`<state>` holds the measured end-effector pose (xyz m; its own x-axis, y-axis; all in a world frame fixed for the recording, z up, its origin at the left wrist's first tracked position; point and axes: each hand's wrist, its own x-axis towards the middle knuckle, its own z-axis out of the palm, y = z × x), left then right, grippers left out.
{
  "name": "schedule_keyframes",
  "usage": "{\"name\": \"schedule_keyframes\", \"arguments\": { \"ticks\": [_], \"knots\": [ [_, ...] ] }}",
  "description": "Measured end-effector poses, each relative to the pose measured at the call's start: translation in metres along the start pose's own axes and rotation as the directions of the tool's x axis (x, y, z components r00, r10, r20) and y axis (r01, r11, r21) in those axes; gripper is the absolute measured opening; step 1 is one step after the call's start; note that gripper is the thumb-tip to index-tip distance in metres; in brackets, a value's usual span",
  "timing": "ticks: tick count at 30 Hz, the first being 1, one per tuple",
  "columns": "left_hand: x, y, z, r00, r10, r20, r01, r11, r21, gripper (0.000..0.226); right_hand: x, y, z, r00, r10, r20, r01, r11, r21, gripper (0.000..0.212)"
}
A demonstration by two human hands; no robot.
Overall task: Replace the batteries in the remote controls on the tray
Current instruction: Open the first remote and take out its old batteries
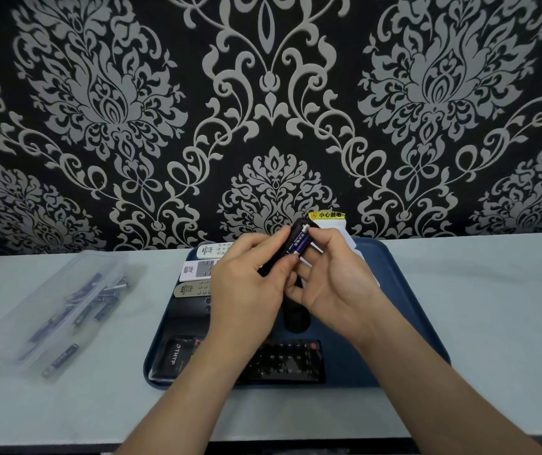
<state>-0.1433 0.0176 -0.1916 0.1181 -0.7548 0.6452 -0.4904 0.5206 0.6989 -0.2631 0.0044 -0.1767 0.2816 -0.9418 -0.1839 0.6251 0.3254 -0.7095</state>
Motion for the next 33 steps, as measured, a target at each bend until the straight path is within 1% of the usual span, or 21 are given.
{"name": "schedule_keyframes", "arguments": {
  "ticks": [4, 6, 10, 13, 19, 22, 25, 28, 30, 33],
  "knots": [
    [0.0, 0.001, 0.0, 0.999, -0.033, -0.009, 0.033, 0.999, -0.005, 0.037, 0.0, 0.002, 0.0, 1.0, -0.02, 0.004, 0.02, 1.0, -0.02, 0.025],
    [0.0, 0.001, 0.0, 1.0, -0.02, -0.013, 0.02, 1.0, 0.002, 0.036, 0.001, 0.004, 0.0, 1.0, -0.018, -0.006, 0.018, 1.0, -0.016, 0.026],
    [-0.004, 0.002, 0.001, 0.998, 0.068, -0.013, -0.067, 0.996, 0.062, 0.036, 0.004, 0.005, 0.0, 0.999, 0.027, -0.029, -0.027, 1.0, -0.003, 0.026],
    [-0.005, 0.001, 0.002, 0.991, 0.132, -0.004, -0.131, 0.986, 0.101, 0.037, 0.004, 0.006, 0.0, 0.998, 0.044, -0.034, -0.042, 0.998, 0.047, 0.022],
    [-0.006, -0.002, 0.005, 0.979, 0.204, -0.01, -0.199, 0.964, 0.176, 0.032, 0.001, 0.004, -0.001, 0.997, 0.063, 0.037, -0.067, 0.99, 0.126, 0.027],
    [-0.006, -0.005, 0.008, 0.964, 0.266, -0.007, -0.257, 0.94, 0.226, 0.028, 0.0, 0.003, -0.005, 0.994, 0.04, 0.097, -0.059, 0.978, 0.202, 0.029],
    [-0.003, -0.009, 0.008, 0.939, 0.344, 0.008, -0.329, 0.89, 0.316, 0.027, 0.001, 0.003, -0.007, 0.994, 0.001, 0.112, -0.03, 0.965, 0.261, 0.034],
    [-0.002, -0.01, 0.007, 0.915, 0.4, 0.049, -0.384, 0.829, 0.407, 0.027, -0.001, 0.002, -0.005, 0.994, 0.012, 0.111, -0.041, 0.964, 0.263, 0.028],
    [-0.002, -0.01, 0.008, 0.911, 0.406, 0.068, -0.393, 0.809, 0.436, 0.027, -0.002, 0.002, -0.003, 0.994, 0.017, 0.11, -0.045, 0.966, 0.254, 0.031],
    [-0.001, -0.011, 0.008, 0.931, 0.363, 0.043, -0.347, 0.841, 0.414, 0.025, -0.002, 0.003, -0.001, 0.995, 0.011, 0.101, -0.031, 0.979, 0.202, 0.031]
  ]
}}
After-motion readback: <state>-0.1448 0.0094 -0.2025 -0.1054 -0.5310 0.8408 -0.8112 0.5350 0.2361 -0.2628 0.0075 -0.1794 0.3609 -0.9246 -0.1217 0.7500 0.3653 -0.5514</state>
